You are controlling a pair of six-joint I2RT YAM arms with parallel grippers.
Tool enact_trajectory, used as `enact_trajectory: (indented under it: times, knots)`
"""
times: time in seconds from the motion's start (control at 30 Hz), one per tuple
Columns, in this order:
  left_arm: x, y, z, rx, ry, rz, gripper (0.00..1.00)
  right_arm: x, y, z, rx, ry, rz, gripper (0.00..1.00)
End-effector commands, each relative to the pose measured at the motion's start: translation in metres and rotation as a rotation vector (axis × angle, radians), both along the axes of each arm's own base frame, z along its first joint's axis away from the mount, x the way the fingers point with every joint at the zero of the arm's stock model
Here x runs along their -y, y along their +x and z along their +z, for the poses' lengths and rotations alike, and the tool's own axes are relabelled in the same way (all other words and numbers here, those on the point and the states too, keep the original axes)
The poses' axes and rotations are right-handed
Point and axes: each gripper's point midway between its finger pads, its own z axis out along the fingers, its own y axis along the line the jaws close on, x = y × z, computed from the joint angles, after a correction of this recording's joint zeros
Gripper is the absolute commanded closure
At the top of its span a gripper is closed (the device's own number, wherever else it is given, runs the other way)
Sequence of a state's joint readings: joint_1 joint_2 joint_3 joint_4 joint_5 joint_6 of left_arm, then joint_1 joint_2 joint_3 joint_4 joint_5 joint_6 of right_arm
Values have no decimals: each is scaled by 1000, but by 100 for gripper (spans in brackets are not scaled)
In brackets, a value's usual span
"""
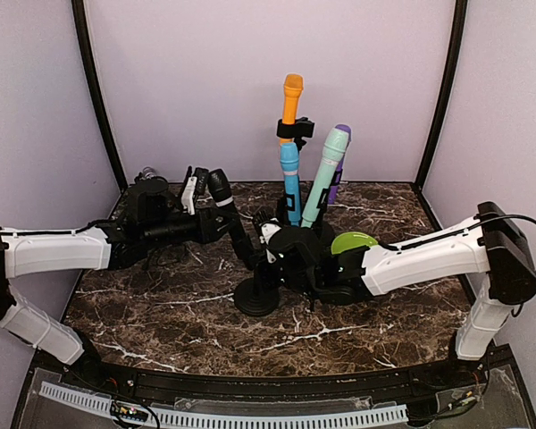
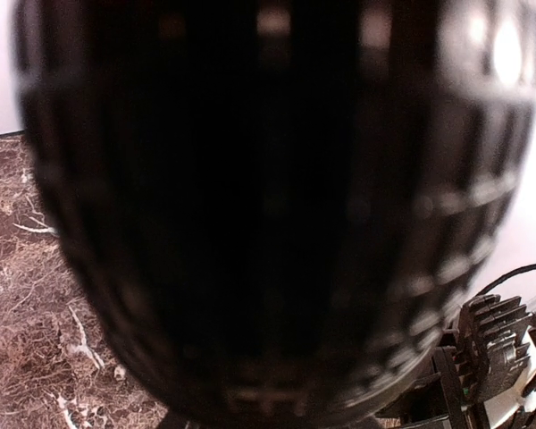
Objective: Remove the microphone from the stand
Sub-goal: Adjust the microphone stand with the microphone at the center of the board, then hold the microphone stand with the microphone at the center of the board.
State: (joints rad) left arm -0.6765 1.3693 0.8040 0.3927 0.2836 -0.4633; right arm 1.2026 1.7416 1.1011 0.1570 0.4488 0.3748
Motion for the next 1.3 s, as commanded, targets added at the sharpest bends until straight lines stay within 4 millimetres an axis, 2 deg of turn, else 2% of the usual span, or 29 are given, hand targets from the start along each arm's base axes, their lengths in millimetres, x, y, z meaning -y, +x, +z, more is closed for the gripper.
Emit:
enact_trajectory:
  times: [0.0, 0.17, 0.33, 0.53, 0.63, 0.93, 1.27]
  knots:
    - [5, -15, 11, 19, -24, -59, 79, -25, -6, 32, 16, 136, 40, 100]
    - [7, -18, 17, 36, -27, -87, 93, -24, -6, 23, 21, 70, 49, 100]
    - [15, -27, 29, 90, -24, -173, 100, -23, -12, 18, 34, 21, 101, 100]
    - [24, -40, 44, 172, -16, -293, 100, -25, -26, 15, 58, -23, 221, 100]
    - [27, -46, 48, 195, -9, -341, 100, -23, -27, 13, 64, -38, 226, 100]
    - [25, -50, 52, 233, -27, -342, 100, -18, -11, 24, 24, 22, 84, 100]
    - [22, -57, 59, 263, -62, -354, 100, -7, 9, 17, -76, 85, -77, 100]
